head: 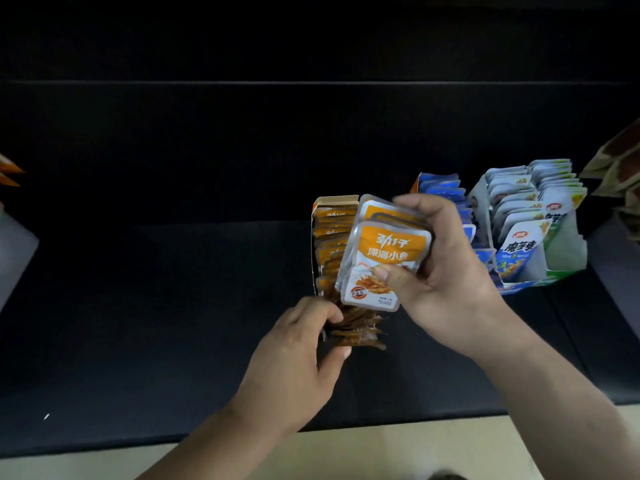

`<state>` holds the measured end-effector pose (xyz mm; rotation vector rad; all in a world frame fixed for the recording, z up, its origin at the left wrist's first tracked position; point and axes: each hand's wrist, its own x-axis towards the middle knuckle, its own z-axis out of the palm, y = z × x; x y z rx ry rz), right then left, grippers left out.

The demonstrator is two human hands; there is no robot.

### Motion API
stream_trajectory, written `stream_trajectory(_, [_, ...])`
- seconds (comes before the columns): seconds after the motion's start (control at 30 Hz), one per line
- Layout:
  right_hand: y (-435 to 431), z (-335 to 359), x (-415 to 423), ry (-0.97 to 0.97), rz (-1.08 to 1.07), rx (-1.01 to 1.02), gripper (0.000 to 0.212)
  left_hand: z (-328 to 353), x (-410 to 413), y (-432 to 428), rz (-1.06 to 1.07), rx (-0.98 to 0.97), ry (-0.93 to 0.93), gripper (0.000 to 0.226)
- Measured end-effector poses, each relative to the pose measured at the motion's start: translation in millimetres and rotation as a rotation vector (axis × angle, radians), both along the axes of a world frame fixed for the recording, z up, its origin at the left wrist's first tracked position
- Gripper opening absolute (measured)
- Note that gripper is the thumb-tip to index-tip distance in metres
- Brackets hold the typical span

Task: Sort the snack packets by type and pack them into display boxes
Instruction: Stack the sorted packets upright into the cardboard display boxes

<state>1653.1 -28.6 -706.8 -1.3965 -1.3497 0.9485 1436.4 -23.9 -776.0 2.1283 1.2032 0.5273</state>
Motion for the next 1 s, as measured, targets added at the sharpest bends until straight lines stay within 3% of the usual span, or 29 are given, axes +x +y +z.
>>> stream_trajectory(0.23, [5.1,-1.0,5.1,-0.053,-0.029,0.027,0.073,-4.5,3.3,3.3,-0.007,-0.05,-0.019,0.079])
stream_trajectory(0.43, [5.4,3.1,3.2,0.018,0.045,0.009,0.07,1.1,7.6,8.9,-0.008,-0.11,-0.075,0.076])
stream_trajectory(0.63, [12.1,9.5,-9.9,-0.038,0.118,-0.013,0.072,7.2,7.5,8.3,-0.02,-0.162,-0.099,0.067])
stream_trajectory(1.0, [19.7,-16.4,-20.5,-0.129,0.042,-0.008,0.072,0.7,3.2,9.8,0.042,-0.186,-0.161,0.051])
